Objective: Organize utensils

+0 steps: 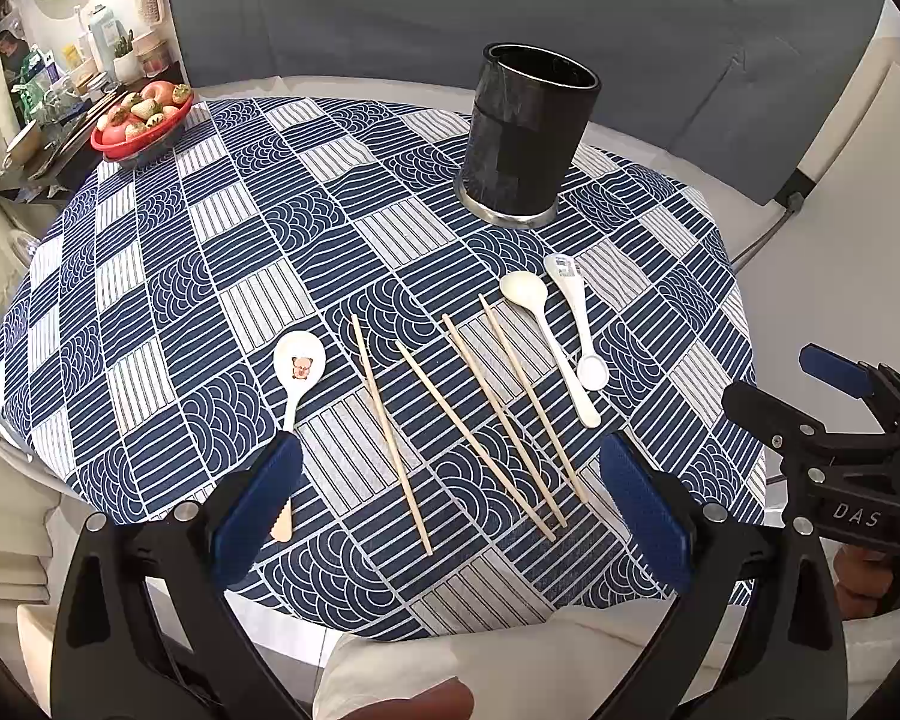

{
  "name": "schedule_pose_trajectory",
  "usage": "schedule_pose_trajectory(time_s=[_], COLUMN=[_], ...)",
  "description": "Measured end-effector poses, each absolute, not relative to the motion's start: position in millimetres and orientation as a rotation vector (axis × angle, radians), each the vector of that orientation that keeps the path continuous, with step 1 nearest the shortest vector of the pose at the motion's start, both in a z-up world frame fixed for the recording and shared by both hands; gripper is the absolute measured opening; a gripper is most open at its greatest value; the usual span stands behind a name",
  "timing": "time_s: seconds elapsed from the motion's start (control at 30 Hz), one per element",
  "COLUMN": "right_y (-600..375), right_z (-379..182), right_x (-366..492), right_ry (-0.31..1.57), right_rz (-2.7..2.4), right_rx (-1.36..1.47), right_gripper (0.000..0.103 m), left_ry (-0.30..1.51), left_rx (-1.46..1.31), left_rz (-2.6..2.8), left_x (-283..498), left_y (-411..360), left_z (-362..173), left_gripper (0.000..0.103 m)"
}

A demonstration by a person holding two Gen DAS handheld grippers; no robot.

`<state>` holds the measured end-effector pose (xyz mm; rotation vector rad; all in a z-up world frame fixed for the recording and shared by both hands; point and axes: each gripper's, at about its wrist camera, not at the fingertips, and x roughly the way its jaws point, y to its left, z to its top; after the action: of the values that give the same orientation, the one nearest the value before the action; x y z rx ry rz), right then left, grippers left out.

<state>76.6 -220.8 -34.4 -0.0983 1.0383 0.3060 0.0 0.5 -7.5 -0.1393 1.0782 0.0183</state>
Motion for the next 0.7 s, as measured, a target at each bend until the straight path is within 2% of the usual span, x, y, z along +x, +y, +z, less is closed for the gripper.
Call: schedule_pose_trajectory(time_s=[0.7], right_y=[-222.4], right_z=[-31.0], right_x=[74.5], right_ry=[1.035], right_rz=[0.301], right_rx=[-0.099], right_gripper=[0.095], left_ry=[1.077], left_rx=[-0.155], left_rz=[0.005], left_x=[-4.8], left_y=[3.5], left_z=[-9.0], left_gripper=[0.097])
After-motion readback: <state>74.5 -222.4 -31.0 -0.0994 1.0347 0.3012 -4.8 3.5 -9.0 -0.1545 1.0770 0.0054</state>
